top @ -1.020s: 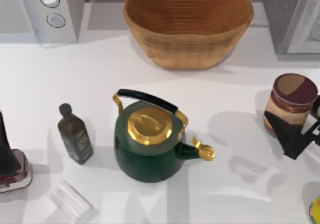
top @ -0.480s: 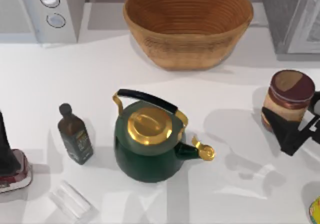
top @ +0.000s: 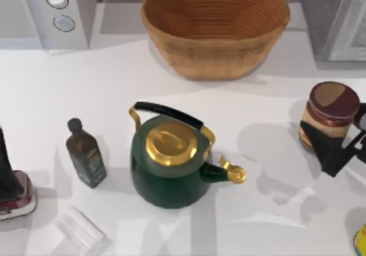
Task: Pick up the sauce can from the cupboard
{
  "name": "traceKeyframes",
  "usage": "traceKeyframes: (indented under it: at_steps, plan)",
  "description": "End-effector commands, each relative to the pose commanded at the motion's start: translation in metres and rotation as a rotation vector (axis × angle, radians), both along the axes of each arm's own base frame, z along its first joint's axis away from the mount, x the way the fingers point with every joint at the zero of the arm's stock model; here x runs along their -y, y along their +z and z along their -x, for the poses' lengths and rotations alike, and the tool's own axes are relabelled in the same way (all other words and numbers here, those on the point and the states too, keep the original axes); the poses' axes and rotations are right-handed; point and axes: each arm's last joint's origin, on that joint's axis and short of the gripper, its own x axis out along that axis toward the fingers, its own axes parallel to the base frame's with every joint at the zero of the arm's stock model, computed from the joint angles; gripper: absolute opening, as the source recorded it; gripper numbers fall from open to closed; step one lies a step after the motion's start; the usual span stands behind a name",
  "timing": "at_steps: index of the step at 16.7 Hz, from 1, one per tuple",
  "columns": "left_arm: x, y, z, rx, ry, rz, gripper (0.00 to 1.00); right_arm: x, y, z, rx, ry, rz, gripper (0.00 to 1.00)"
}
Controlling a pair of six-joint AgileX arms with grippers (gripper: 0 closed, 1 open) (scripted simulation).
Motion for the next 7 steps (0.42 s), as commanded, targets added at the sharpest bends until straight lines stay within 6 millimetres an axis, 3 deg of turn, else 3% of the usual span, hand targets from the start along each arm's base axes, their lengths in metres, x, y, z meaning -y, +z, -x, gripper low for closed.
traceKeyframes:
  at_steps: [2,7]
  plan:
    - [0.0,0.0,0.0,0.0,0.0,0.0,1.0,0.0,0.0,0.0,0.0,0.0,0.0,1.0]
    - [0.0,0.0,0.0,0.0,0.0,0.0,1.0,0.0,0.0,0.0,0.0,0.0,0.0,1.0]
